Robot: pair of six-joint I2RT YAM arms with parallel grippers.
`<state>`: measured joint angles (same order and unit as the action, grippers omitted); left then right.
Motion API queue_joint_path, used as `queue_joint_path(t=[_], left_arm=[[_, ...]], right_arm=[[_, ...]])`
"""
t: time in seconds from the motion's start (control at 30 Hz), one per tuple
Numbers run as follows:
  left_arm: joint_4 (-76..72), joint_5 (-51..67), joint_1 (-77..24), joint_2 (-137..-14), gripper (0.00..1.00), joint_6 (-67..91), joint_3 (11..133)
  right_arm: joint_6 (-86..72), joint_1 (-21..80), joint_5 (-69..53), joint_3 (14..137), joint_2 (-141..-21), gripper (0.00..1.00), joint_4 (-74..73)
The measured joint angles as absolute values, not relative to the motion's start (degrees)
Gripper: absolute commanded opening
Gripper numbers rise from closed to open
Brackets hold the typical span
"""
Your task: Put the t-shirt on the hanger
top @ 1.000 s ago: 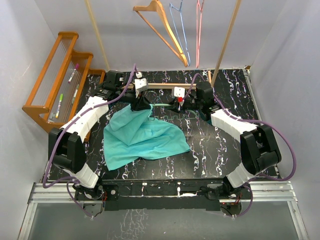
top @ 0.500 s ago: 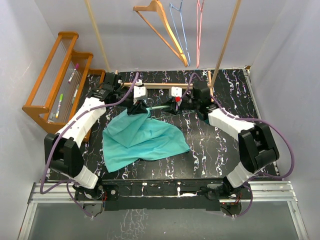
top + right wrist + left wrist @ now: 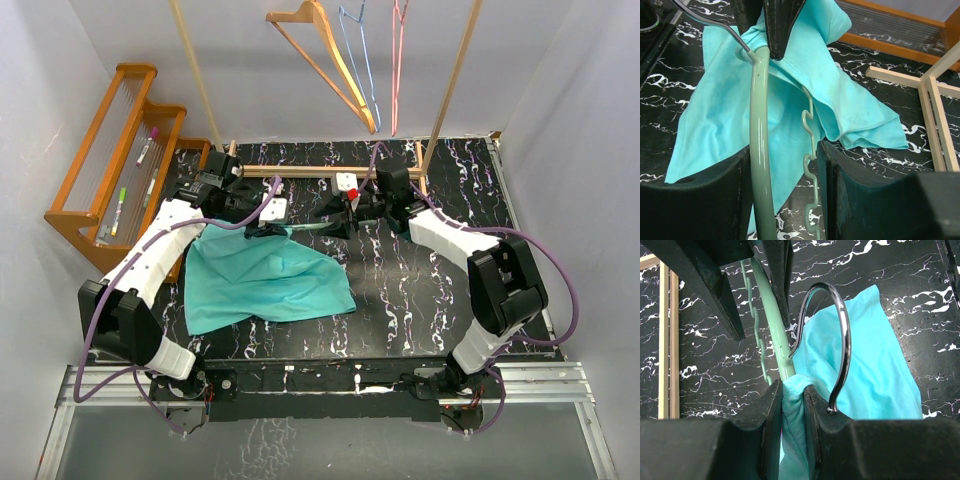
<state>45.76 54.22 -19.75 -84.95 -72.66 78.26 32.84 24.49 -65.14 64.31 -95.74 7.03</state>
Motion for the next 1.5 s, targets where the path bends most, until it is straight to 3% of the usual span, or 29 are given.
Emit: queue_joint_path(t=[0.43,0.8,1.13,1.5], left_arm=[[45.6,56.5,-18.6,-88.9,0.0,-64.2,82.9],[48.9,60.5,-15.2,-94.2,0.0,-57.8,88.1],[51.3,62.1,-14.6,-94.2,0.0,-58.3,88.1],[55.8,62.2,-14.3,-93.4,0.0,-62.5,88.1]], right_arm=[[31.6,23.4,-63.2,64.4,-93.8,0.59,6.5],[22.9,21.0,-59.5,62.4,-87.0,0.67,19.3],[9.8,17.1,-56.8,61.2,-85.3,0.65,26.7],[3.2,15.2,-55.6,61.4,-87.9,0.58,23.4]])
